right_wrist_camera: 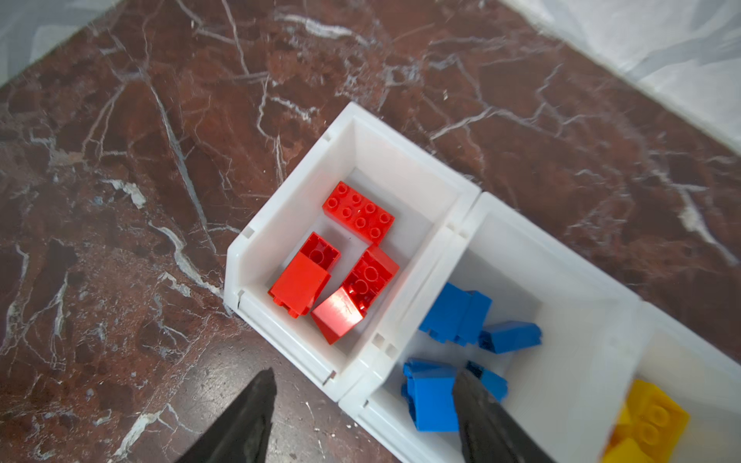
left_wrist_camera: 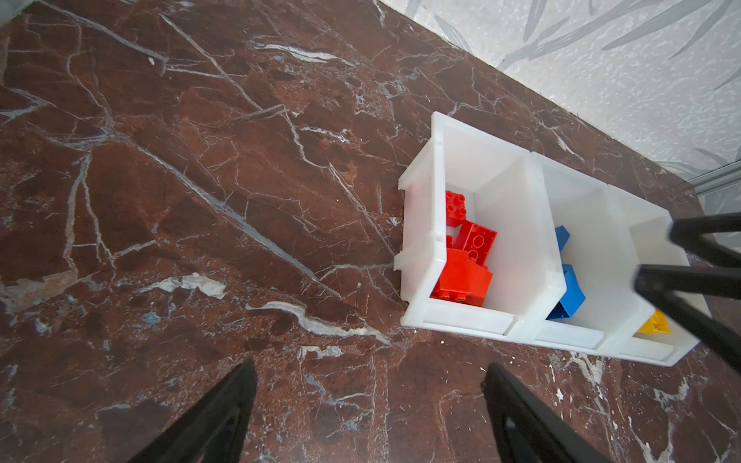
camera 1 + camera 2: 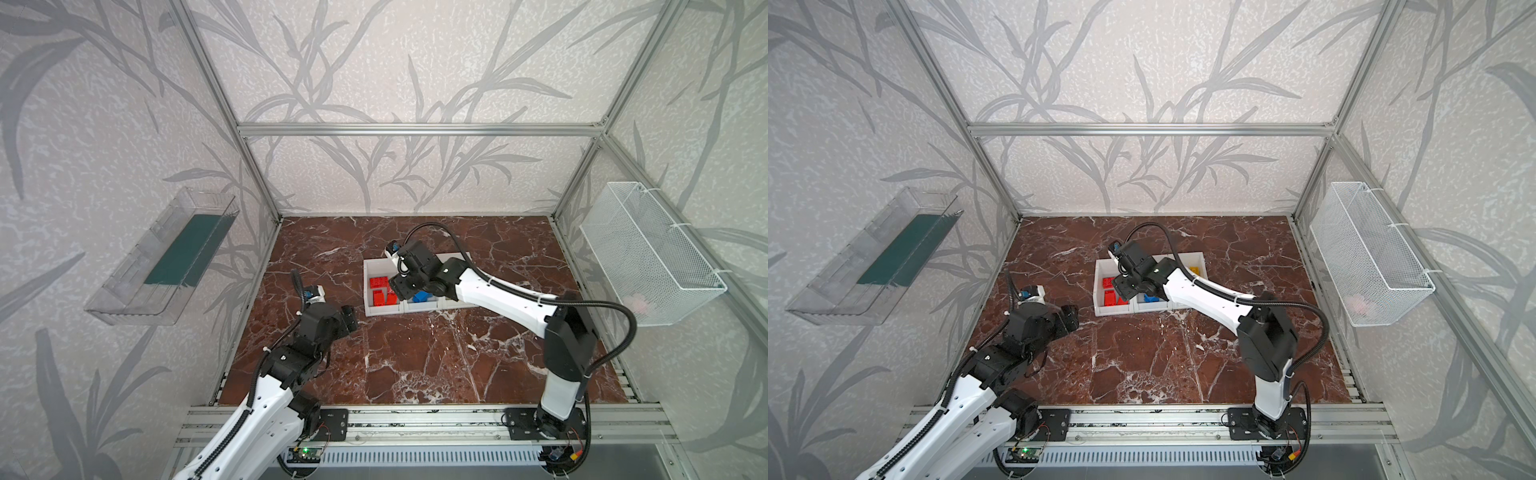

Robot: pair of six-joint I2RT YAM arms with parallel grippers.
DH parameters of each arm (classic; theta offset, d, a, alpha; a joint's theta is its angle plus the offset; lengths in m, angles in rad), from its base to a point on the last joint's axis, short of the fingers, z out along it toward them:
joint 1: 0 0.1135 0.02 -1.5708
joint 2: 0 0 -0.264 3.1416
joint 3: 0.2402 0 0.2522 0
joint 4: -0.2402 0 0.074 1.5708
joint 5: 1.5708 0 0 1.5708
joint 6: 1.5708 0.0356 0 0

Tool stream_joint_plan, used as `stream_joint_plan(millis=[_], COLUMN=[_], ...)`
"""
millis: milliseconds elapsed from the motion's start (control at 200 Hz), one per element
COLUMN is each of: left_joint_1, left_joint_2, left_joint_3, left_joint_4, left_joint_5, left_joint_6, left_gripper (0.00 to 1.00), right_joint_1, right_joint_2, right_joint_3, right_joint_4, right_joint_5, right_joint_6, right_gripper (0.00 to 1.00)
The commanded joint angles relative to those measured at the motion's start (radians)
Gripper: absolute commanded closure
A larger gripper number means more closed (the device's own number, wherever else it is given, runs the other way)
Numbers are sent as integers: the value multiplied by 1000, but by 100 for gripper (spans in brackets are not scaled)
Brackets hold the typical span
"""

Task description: Sort the legos into containers by color

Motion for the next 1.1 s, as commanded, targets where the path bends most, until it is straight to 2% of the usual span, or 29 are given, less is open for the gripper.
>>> stream_joint_plan(millis=[0, 170, 355, 465, 595, 665, 745, 855, 910, 995, 1060, 1095], left_joint_1=[5, 5, 6, 7, 8, 15, 38, 95, 143, 224, 250, 253], left_joint_2=[-7, -1, -30, -82, -103, -52, 61, 280, 402, 582, 710, 739], left_joint_3=[44, 121, 174, 121, 15, -59, -147, -209, -204, -171, -155, -128], left_joint_4=[39, 63, 53, 157, 364, 533, 778, 1035, 1088, 1109, 1226, 1212], left_joint_5=[-73, -132, -207, -292, -439, -510, -528, -534, -502, -354, -371, -367], left_joint_6=[44, 139, 240, 315, 454, 555, 659, 658, 625, 602, 594, 612], left_gripper=[9, 8, 6, 2, 0, 0, 0, 1, 1, 1, 1, 1], right_joint_1=[-30, -132, -243, -284, -348, -407, -483, -576, -618, -684, -696, -706], right_joint_2=[-192, -541, -794, -918, -1011, -1011, -954, -792, -689, -522, -456, -413], right_joint_3=[-120, -409, -526, -635, -799, -907, -1034, -1119, -1135, -1123, -1062, -1049], right_joint_4=[142, 288, 107, 102, 204, 336, 508, 691, 788, 946, 942, 996], right_joint_5=[70, 120, 243, 313, 390, 370, 333, 322, 331, 266, 241, 234], right_joint_6=[-3, -2, -19, -50, -54, -60, -52, -23, -19, -38, -82, -97], right_gripper=[27, 21, 17, 14, 6, 0, 1, 1, 1, 1, 1, 1])
